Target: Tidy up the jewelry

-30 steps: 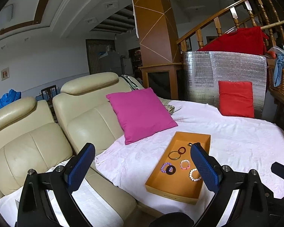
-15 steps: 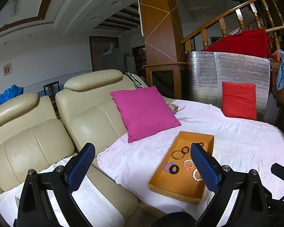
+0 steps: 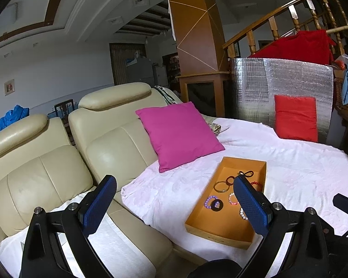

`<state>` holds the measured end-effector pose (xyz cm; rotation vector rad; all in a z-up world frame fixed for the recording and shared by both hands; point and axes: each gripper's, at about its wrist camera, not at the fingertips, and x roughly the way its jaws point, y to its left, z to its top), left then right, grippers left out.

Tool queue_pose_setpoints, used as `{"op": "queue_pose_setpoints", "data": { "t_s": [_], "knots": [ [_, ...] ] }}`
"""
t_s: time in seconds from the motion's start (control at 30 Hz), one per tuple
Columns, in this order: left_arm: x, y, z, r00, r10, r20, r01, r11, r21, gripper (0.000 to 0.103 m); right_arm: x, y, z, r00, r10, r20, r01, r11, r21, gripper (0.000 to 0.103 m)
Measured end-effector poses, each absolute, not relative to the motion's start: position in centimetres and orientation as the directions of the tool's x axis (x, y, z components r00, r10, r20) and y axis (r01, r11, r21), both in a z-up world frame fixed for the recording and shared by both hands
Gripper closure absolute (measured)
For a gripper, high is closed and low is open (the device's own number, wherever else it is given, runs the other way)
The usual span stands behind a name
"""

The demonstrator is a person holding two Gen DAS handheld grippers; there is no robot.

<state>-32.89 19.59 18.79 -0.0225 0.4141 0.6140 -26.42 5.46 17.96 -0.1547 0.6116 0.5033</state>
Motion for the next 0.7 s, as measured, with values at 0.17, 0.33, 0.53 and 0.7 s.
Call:
{"op": "queue_pose_setpoints", "data": {
  "t_s": [0.17, 0.33, 0.53, 0.7],
  "knots": [
    [-32.1, 19.8, 18.3, 0.724, 0.562, -0.400, -0.570, 0.814, 0.113, 0.003, -25.4, 5.9, 17.4, 0.694, 0.407, -0.594, -0.498, 0.867, 0.012, 0.031],
    [-31.0, 19.9, 17.9, 0.709, 0.572, -0.413, -0.574, 0.808, 0.134, 0.003, -24.0, 5.9, 16.6, 0.675, 0.414, -0.611, -0.499, 0.866, 0.035, 0.031],
    [-30.3, 19.8, 17.6, 0.707, 0.566, -0.424, -0.569, 0.811, 0.132, 0.003, -23.1, 5.8, 16.1, 0.666, 0.411, -0.622, -0.497, 0.867, 0.040, 0.031],
    [-30.1, 20.0, 17.3, 0.708, 0.559, -0.431, -0.561, 0.817, 0.137, 0.003, -22.8, 5.8, 16.0, 0.667, 0.407, -0.624, -0.492, 0.869, 0.040, 0.031]
  ]
}}
